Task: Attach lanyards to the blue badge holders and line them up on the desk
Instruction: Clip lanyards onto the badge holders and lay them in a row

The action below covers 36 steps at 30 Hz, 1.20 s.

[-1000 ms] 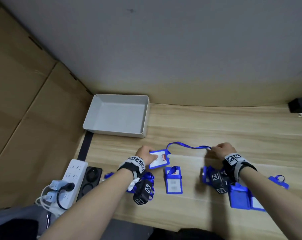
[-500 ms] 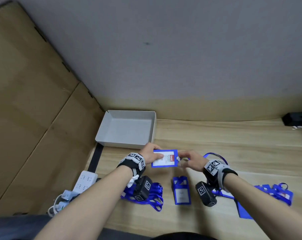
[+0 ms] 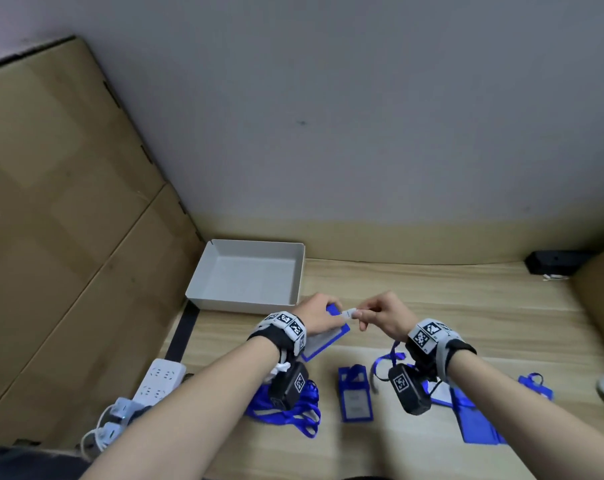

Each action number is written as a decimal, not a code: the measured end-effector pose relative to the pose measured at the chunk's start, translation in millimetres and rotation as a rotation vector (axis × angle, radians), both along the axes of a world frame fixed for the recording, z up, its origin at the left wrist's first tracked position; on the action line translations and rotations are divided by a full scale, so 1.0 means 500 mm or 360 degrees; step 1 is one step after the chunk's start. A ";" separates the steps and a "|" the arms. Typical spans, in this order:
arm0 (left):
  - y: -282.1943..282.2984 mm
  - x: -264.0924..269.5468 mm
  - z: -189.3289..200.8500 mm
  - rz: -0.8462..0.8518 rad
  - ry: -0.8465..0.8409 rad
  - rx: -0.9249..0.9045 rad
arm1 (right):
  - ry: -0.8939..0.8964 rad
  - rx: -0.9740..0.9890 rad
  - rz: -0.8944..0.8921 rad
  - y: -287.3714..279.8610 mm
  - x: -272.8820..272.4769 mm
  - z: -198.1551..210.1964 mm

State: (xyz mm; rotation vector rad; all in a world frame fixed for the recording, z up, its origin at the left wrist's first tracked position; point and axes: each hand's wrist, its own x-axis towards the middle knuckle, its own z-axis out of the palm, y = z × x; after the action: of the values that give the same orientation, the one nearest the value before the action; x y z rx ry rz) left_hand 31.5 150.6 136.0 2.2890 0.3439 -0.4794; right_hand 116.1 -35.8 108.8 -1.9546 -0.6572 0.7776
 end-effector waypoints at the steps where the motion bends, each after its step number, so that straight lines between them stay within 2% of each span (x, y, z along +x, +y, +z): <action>1: -0.007 0.004 0.000 0.0041 -0.0064 -0.0057 | 0.0002 0.0031 -0.0053 -0.002 -0.001 0.002; 6: -0.025 0.015 -0.005 0.0170 -0.0218 -0.0191 | -0.0039 0.0057 -0.0271 -0.014 0.003 0.030; 11: -0.034 0.021 -0.001 0.0263 -0.0181 -0.0421 | 0.0008 0.0030 -0.0366 -0.014 0.003 0.022; 17: -0.035 0.033 -0.011 0.0374 -0.0160 -0.0334 | -0.0034 0.0086 -0.0469 -0.007 -0.001 0.034; 20: -0.040 0.044 -0.014 0.0433 -0.0117 -0.0355 | -0.0109 0.0150 -0.0432 -0.010 0.003 0.022; 24: -0.062 0.068 -0.004 0.0551 -0.0036 -0.0496 | -0.0421 0.0072 -0.0326 -0.020 0.011 0.001; 26: -0.066 0.076 -0.009 0.0629 0.0010 -0.0622 | -0.0518 0.0035 -0.0374 -0.027 0.018 -0.008; 29: -0.057 0.069 -0.033 0.0701 0.0103 -0.0798 | -0.0510 -0.0015 -0.0481 -0.045 0.033 -0.022; 32: -0.051 0.058 -0.059 0.0658 0.0073 -0.0765 | -0.0425 -0.0082 -0.0456 -0.062 0.045 -0.038; 36: -0.065 0.068 -0.082 0.0564 0.0059 -0.0729 | -0.0389 -0.0336 -0.0440 -0.067 0.060 -0.064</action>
State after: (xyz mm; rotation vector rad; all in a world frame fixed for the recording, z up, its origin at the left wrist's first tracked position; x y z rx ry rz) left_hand 65.6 117.9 95.2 1.7320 0.5809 -0.3723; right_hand 146.2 -69.5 77.0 -2.2976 -0.4449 0.4555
